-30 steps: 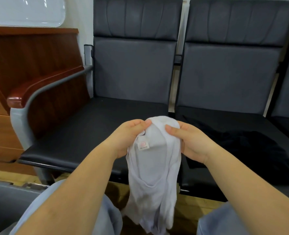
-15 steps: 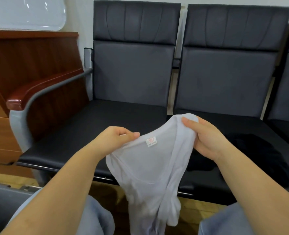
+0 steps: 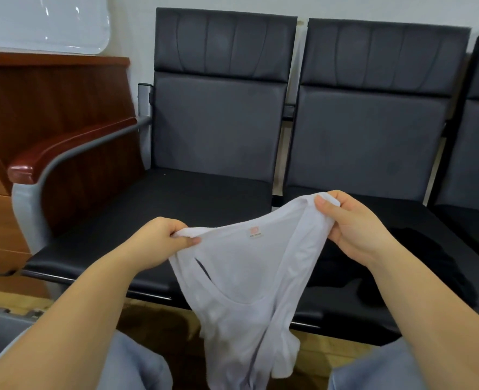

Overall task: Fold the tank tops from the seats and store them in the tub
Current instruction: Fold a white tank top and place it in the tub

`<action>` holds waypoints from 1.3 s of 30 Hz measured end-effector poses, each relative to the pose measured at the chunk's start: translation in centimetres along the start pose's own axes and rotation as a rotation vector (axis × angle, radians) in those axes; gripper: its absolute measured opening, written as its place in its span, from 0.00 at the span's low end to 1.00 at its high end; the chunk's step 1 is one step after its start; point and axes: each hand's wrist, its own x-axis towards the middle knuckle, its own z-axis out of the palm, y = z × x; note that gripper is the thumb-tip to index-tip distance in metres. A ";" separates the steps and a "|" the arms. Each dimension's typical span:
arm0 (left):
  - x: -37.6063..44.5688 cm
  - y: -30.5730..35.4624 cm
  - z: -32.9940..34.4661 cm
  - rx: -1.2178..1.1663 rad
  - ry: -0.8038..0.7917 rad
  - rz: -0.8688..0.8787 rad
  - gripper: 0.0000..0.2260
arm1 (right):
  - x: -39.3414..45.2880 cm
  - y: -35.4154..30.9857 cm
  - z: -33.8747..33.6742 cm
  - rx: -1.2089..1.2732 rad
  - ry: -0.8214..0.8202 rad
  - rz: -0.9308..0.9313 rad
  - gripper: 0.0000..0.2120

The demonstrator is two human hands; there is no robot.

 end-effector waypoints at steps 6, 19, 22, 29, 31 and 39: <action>-0.5 -0.7 -0.8 -0.125 -0.193 -0.130 0.12 | -0.2 -0.1 -0.5 -0.165 0.016 -0.036 0.07; -2.3 -1.2 -2.7 -0.832 -0.095 -0.041 0.14 | -1.7 -2.0 0.1 -0.652 0.055 -0.159 0.11; -3.1 -1.0 -3.3 -1.122 -0.100 -0.001 0.15 | -2.4 -2.6 0.4 -0.676 0.057 -0.176 0.12; -5.1 0.0 -4.1 -1.347 -0.242 0.163 0.25 | -3.8 -3.3 1.8 -0.543 -0.030 -0.103 0.18; -5.6 0.3 -4.4 -1.461 -0.236 0.288 0.29 | -4.3 -3.7 2.3 -0.432 -0.061 -0.060 0.17; -8.9 2.6 -8.2 -1.183 0.113 0.462 0.19 | -5.1 -7.8 3.7 -0.010 -0.249 0.069 0.17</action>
